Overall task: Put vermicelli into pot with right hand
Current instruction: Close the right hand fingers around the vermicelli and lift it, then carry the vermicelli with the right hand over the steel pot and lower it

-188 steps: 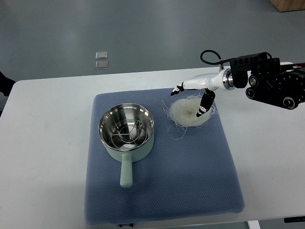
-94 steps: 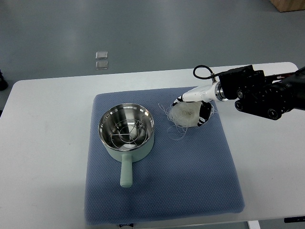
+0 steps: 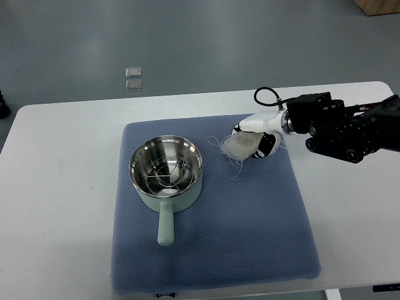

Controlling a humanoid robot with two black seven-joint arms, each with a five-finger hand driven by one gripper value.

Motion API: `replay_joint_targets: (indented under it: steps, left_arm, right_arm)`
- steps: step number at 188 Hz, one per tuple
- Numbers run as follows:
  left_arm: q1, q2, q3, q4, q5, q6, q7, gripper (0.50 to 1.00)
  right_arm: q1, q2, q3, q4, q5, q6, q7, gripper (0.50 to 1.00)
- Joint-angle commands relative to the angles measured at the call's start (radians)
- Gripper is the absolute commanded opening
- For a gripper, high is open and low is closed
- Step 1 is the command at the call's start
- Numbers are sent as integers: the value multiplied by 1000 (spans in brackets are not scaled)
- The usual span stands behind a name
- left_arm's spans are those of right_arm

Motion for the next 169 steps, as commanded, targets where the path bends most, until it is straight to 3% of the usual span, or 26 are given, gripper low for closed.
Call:
replay_joint_targets:
  steps: [1,34,91,135,169]
  left_arm:
    - [0,0,0,0,1,0,0,1000]
    - [0,0,0,0,1,1,0,1000]
    - [0,0,0,0,-1,1,0,1000]
    - [0,0,0,0,-1,1,0,1000]
    - [0,0,-2,0,-1,1,0,1000]
  right_arm:
    - [4,-14,11,1,5,-38,0,500]
    - [75,-48,42,20,23,-55,12,500]
    - [248,-101,150,218,40,-49,51,500]
    - [282,-69,183,313,52,-48,103,500]
    - [260,18,184,330,52,-48,134,500]
